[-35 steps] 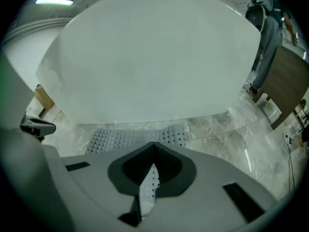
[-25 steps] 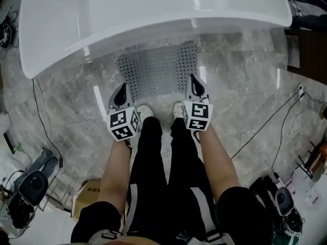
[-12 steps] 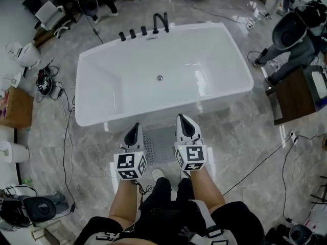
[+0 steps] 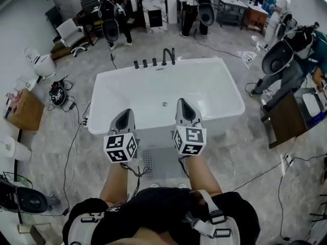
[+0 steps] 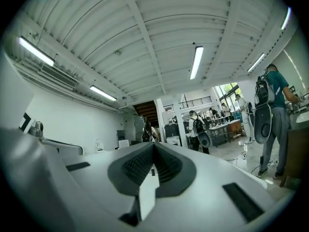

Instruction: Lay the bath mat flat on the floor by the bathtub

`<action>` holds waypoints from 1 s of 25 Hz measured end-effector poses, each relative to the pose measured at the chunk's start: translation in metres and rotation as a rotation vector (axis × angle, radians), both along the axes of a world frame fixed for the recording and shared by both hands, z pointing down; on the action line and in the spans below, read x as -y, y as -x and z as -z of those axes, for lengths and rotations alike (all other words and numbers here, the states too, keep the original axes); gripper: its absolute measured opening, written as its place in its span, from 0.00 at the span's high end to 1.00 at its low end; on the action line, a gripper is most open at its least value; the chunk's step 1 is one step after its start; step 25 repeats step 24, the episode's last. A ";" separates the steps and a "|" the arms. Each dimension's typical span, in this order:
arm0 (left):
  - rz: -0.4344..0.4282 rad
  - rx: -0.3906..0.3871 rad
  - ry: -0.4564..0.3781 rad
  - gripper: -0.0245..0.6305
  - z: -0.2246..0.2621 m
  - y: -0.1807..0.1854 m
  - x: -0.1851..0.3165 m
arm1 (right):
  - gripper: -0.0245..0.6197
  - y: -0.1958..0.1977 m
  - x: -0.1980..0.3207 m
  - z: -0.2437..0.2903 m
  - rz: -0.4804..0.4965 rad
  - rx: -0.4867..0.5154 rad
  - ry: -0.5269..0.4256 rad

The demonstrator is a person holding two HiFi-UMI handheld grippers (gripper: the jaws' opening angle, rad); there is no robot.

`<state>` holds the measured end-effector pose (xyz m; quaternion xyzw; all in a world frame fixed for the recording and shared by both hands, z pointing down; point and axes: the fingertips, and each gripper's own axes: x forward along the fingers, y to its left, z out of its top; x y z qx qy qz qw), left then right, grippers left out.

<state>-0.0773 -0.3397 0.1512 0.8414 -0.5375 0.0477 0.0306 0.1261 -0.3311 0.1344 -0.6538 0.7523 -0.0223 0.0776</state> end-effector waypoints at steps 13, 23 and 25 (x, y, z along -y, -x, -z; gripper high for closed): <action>-0.014 0.000 -0.046 0.96 0.007 -0.016 -0.024 | 0.95 -0.011 -0.025 0.002 -0.012 -0.009 -0.020; -0.005 -0.018 -0.068 0.96 -0.008 0.022 -0.088 | 0.95 0.028 -0.089 -0.009 0.019 -0.033 -0.057; -0.004 -0.016 -0.065 0.96 -0.007 0.024 -0.098 | 0.95 0.031 -0.098 -0.008 0.025 -0.032 -0.056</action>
